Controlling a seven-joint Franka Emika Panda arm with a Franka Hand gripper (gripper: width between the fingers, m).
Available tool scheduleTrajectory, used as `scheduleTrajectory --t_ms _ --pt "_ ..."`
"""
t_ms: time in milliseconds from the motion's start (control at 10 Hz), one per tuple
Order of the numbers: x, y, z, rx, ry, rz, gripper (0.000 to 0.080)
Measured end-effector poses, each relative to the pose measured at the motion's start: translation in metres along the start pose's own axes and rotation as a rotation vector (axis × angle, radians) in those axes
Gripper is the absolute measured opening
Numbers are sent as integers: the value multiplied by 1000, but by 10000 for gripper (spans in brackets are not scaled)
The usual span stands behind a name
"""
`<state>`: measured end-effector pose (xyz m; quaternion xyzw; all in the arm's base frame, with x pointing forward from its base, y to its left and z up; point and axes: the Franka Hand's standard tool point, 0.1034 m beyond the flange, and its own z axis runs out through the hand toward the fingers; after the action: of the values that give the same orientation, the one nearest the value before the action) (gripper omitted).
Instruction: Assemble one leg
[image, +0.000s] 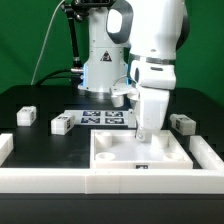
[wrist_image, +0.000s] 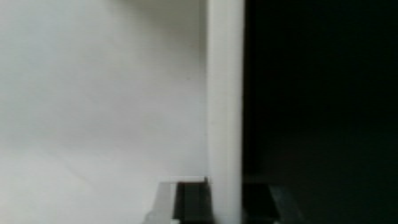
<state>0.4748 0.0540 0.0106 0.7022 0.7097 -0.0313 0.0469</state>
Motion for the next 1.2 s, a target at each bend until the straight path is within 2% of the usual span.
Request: scheduleTrajectory --t_ms 500,600,1000,1200 --pt "32 13 -4 -12 20 26 59" --pt "33 13 -4 -3 15 43 59" --pt "32 13 -3 -3 14 45 59" --pt "32 13 -3 -3 14 45 411"
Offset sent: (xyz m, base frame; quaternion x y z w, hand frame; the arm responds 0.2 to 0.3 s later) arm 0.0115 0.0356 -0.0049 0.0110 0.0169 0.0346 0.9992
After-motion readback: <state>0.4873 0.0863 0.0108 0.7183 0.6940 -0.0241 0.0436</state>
